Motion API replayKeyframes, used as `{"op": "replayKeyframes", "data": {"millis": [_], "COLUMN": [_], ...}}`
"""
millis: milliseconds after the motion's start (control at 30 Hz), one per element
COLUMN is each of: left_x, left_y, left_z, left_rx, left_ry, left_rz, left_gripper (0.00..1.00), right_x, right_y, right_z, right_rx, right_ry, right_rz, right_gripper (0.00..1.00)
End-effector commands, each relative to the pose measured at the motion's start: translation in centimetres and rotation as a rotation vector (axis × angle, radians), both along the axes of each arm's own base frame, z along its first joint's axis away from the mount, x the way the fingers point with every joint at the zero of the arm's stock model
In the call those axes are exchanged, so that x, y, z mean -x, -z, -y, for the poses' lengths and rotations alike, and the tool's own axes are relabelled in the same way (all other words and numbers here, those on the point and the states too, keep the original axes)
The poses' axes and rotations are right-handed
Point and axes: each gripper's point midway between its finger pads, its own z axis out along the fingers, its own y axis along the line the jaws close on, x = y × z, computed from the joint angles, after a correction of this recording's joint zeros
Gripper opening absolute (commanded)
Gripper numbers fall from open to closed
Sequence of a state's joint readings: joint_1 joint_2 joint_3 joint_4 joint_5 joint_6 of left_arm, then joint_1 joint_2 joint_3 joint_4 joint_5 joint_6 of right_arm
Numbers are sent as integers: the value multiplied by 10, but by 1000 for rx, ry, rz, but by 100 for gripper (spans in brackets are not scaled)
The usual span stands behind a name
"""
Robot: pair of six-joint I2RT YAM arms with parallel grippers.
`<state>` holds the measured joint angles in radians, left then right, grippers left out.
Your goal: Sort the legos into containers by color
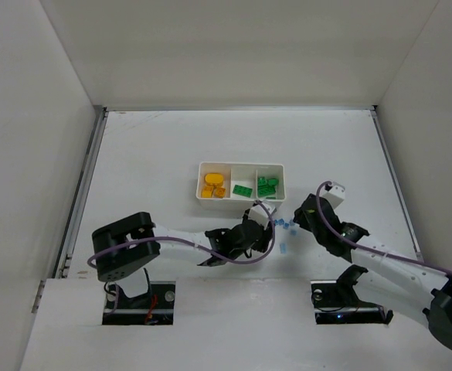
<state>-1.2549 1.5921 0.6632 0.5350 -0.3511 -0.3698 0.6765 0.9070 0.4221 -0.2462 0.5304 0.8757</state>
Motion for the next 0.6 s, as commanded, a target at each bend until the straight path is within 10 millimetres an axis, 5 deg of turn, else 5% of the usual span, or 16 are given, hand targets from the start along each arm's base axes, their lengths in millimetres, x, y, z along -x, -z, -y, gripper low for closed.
{"op": "replayKeyframes", "data": {"millis": [0,567], "left_x": [-9,-19], "left_y": [-17,19], "left_z": [25,38], "left_rx": [34,-78], "left_ry": [16,11], "left_rz": [49,43], "left_gripper": [44,26], "right_x": [7,27], "right_y": [7,33], "right_z": [7,-16], "right_rx": [-20,10], "right_ry": [59,-15], "right_rz": [-19,-138], "right_gripper": [42,38]}}
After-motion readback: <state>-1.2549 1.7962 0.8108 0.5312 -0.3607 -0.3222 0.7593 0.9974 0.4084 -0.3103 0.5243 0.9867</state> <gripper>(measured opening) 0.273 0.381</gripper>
